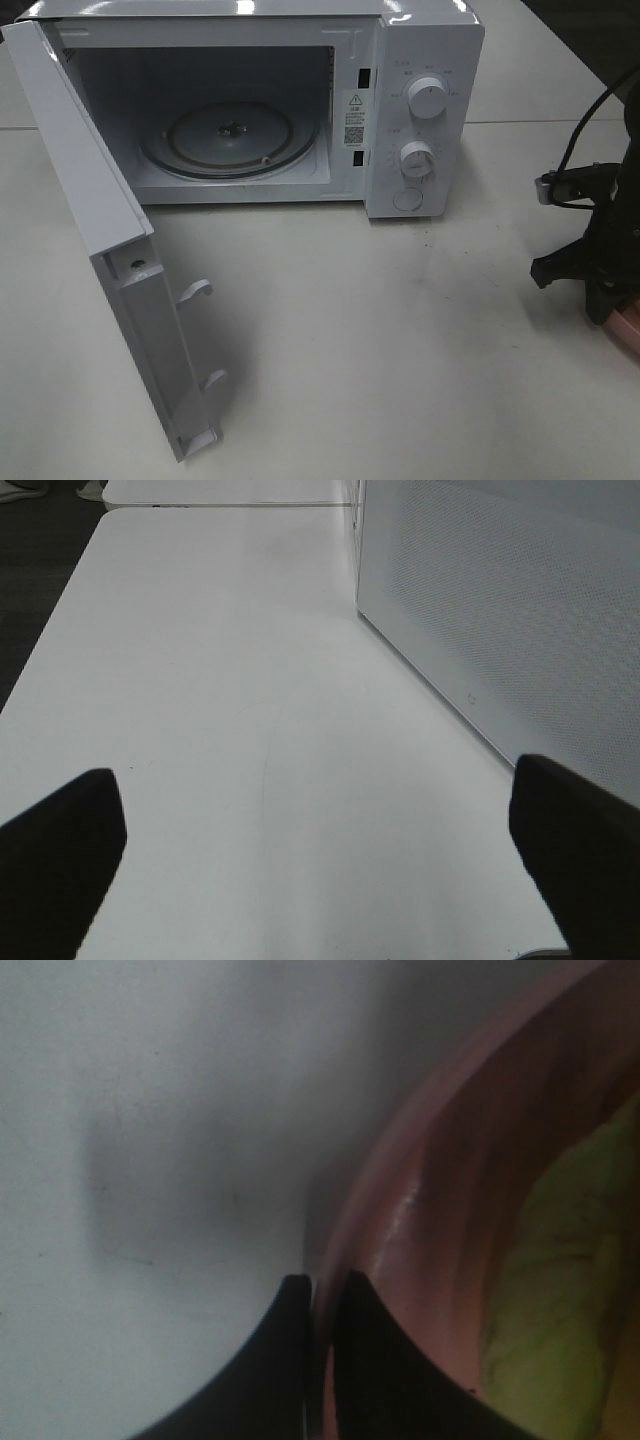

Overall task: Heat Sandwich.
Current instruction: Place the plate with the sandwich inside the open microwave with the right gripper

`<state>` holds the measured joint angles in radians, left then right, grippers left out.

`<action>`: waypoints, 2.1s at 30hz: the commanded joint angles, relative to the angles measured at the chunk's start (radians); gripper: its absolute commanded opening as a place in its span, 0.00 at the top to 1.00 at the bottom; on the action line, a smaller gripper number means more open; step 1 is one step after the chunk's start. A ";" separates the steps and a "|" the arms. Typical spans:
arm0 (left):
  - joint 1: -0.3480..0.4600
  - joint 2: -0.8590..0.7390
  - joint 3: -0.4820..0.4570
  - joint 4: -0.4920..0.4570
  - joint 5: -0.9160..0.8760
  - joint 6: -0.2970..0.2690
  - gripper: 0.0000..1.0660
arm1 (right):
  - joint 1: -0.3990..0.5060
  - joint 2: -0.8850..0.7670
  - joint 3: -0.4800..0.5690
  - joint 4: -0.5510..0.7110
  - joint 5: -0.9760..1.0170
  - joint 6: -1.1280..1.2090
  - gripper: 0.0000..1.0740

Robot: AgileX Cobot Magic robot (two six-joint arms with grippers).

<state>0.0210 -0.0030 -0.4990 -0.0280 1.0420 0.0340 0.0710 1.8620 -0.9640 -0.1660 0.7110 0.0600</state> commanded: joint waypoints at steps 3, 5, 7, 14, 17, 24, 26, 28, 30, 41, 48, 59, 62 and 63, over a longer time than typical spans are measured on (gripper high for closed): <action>0.002 -0.029 0.003 0.000 -0.005 0.001 0.05 | 0.047 0.000 0.003 -0.080 0.024 0.088 1.00; 0.002 -0.029 0.003 0.000 -0.005 0.001 0.05 | 0.054 0.000 0.003 -0.099 0.031 0.108 1.00; 0.002 -0.029 0.003 0.000 -0.005 0.001 0.05 | 0.075 0.000 0.003 -0.135 0.043 0.149 1.00; 0.002 -0.029 0.003 0.000 -0.005 0.001 0.05 | 0.119 0.000 0.003 -0.209 0.076 0.225 1.00; 0.002 -0.029 0.003 0.000 -0.005 0.001 0.05 | 0.149 0.000 0.003 -0.248 0.104 0.258 1.00; 0.002 -0.029 0.003 0.000 -0.005 0.001 0.05 | 0.190 0.000 0.024 -0.269 0.113 0.281 1.00; 0.002 -0.029 0.003 0.000 -0.005 0.001 0.05 | 0.216 0.000 0.036 -0.281 0.137 0.295 1.00; 0.002 -0.029 0.003 0.000 -0.005 0.001 0.05 | 0.226 0.000 0.040 -0.285 0.144 0.299 1.00; 0.002 -0.029 0.003 0.000 -0.005 0.001 0.05 | 0.251 -0.013 0.051 -0.288 0.151 0.302 1.00; 0.002 -0.029 0.003 0.000 -0.005 0.001 0.05 | 0.317 -0.133 0.122 -0.293 0.162 0.322 1.00; 0.002 -0.029 0.003 0.000 -0.005 0.001 0.05 | 0.357 -0.231 0.206 -0.289 0.187 0.322 1.00; 0.002 -0.029 0.003 0.000 -0.005 0.001 0.05 | 0.455 -0.360 0.277 -0.286 0.214 0.322 1.00; 0.002 -0.029 0.003 0.000 -0.005 0.001 0.05 | 0.491 -0.397 0.297 -0.283 0.228 0.322 1.00; 0.002 -0.029 0.003 0.000 -0.005 0.001 0.05 | 0.501 -0.404 0.300 -0.282 0.233 0.322 1.00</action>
<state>0.0210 -0.0030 -0.4990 -0.0280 1.0420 0.0340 0.5500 1.4850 -0.6770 -0.4290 0.9110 0.3700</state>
